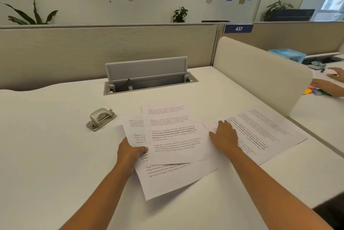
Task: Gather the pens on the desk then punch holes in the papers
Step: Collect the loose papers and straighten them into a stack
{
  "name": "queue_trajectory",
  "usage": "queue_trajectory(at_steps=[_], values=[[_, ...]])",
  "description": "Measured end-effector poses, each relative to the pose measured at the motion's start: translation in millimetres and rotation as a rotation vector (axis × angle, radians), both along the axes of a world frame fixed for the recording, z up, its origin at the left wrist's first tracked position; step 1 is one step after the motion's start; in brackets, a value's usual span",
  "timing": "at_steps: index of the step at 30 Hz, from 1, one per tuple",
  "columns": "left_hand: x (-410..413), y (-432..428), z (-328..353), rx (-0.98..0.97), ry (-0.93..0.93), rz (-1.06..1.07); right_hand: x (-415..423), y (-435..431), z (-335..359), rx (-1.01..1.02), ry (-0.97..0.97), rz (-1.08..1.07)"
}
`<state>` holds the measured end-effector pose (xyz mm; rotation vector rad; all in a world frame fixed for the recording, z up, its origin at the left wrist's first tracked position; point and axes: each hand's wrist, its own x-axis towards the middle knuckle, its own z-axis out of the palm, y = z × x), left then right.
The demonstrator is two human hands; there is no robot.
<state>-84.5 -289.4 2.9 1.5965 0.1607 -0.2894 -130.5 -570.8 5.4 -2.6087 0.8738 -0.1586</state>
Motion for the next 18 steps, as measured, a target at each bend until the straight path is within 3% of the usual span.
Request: queue_trajectory(at_steps=[7,18], values=[[3,1,-2,-0.027,0.006,0.009,-3,-10,6,0.005,0.141,-0.036],[3,9,0,-0.061,-0.002,0.027,-7,-13,9,-0.053,0.073,-0.02]])
